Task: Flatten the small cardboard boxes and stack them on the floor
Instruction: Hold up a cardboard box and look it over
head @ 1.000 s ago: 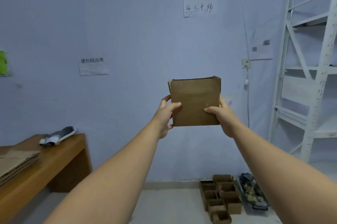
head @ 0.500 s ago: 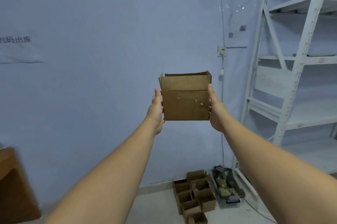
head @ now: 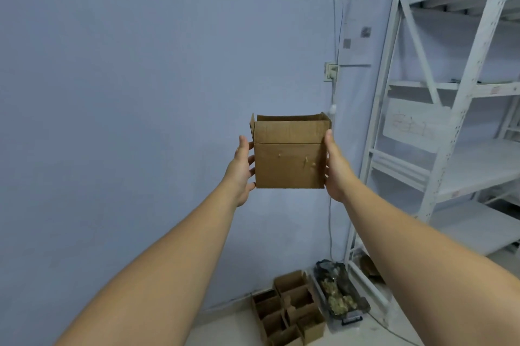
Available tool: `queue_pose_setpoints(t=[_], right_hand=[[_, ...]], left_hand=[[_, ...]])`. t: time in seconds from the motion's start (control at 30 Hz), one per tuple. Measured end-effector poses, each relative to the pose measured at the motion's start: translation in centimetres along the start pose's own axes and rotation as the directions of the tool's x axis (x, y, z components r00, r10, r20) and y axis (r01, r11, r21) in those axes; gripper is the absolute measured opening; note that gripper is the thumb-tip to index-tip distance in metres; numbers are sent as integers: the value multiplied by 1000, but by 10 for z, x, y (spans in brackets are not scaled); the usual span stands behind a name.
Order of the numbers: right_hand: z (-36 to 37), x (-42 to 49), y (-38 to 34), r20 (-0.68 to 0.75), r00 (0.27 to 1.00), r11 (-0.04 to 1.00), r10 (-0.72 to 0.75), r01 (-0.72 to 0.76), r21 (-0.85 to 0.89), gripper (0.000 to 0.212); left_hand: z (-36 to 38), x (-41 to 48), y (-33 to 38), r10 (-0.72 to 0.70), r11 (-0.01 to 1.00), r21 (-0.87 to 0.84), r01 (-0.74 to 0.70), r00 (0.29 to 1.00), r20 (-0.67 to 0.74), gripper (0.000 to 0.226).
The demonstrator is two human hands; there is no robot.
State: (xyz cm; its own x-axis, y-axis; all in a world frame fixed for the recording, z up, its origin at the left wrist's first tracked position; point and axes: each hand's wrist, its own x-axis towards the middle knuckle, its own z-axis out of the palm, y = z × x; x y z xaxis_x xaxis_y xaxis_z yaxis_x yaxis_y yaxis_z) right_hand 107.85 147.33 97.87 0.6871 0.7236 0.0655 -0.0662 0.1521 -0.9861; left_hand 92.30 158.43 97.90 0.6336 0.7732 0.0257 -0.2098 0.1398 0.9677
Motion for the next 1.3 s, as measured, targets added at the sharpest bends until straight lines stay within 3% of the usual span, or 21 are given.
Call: queue_pose_setpoints(t=[0.2,0.4,0.63,0.93,1.3], right_hand=[[4,45,17,-23,1000,1000,18,-19,-14,72],[25,98,31,15,999,999,43,-43,-8,68],[46,181,45,91,995,999,39,-42,33,45],[66,266,70,101,993,998,57,-56,-12,47],[61,320,99,-47,992,993,114,-115,-18,60]], left_hand=[[-6,39,-8,-9,1000,17,8,1000,11,60],[-21,83,-11,-8,998,59,11,999,-49,63],[-32,155,-12,19,997,82,-5,987,-163,61],[-43,234,-41,-43,994,86,65,970,-239,61],[-61,318,-62,-165,984,57,170,983,-74,61]])
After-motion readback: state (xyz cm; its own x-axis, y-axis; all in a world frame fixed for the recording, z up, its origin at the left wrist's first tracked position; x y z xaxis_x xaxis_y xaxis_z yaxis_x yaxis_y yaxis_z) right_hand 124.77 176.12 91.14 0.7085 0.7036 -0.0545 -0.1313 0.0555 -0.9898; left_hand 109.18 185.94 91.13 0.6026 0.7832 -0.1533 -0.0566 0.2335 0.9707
